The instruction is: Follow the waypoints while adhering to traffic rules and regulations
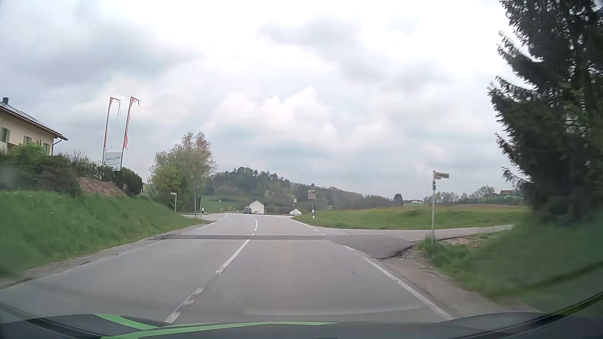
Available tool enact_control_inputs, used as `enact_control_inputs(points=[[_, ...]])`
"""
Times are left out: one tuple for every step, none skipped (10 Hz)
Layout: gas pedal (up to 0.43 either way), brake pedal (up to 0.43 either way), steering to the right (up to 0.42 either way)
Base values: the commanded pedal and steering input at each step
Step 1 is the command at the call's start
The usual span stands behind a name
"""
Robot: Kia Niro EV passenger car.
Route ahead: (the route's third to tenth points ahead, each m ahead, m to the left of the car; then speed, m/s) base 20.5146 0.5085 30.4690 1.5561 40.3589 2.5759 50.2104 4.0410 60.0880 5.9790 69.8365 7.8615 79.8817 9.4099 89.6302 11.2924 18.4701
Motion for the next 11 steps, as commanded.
enact_control_inputs(points=[[0.169,0.000,-0.025],[0.169,0.000,-0.025],[0.169,0.000,-0.025],[0.169,0.000,-0.025],[0.169,0.000,-0.025],[0.169,0.000,-0.025],[0.169,0.000,-0.025],[0.169,0.000,-0.024],[0.169,0.000,-0.023],[0.177,0.000,-0.022],[0.177,0.000,-0.020]])
